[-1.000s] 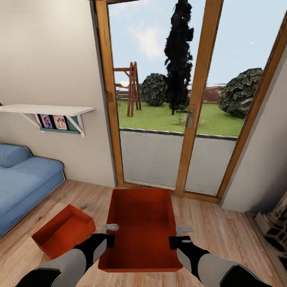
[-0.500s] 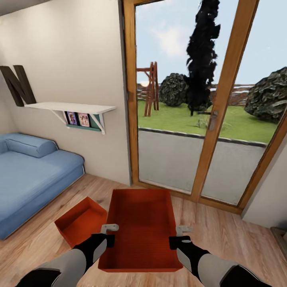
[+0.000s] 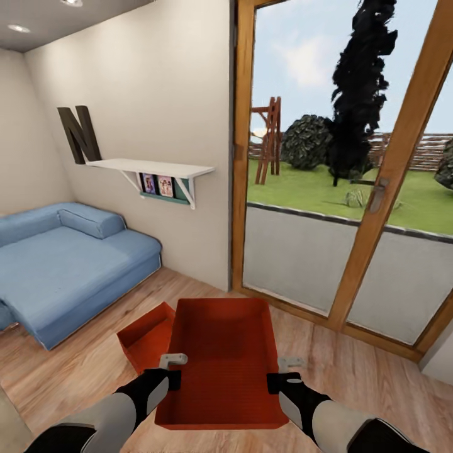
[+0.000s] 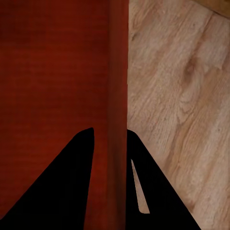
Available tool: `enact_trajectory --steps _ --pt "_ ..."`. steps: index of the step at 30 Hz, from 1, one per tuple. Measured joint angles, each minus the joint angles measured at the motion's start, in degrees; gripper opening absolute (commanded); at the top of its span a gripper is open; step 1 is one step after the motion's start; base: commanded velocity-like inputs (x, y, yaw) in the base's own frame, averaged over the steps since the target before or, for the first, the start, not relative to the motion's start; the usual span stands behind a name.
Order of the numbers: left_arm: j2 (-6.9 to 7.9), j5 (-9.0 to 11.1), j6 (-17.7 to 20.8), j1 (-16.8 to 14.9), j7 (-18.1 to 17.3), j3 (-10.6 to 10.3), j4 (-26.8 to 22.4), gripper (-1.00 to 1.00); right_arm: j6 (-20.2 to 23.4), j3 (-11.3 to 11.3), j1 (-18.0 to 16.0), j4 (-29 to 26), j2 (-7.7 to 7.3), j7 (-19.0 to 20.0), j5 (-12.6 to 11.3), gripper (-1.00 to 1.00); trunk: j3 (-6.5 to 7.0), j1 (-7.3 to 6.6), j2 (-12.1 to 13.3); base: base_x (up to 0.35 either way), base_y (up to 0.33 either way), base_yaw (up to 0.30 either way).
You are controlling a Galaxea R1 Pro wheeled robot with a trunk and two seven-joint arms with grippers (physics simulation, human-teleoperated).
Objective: Move the two storage containers from the living room to the garage. In the garage, place one container on the floor and stack the other container on top of it (either order is fine).
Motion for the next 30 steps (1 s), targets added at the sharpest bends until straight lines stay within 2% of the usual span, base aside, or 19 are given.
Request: enact_trajectory --steps 30 --pt "0.0 -0.01 0.0 0.0 0.0 0.0 0.0 -1.0 0.0 0.0 0.0 0.0 0.0 0.01 0.0 -1.0 0.0 0.0 0.0 0.0 0.0 0.3"
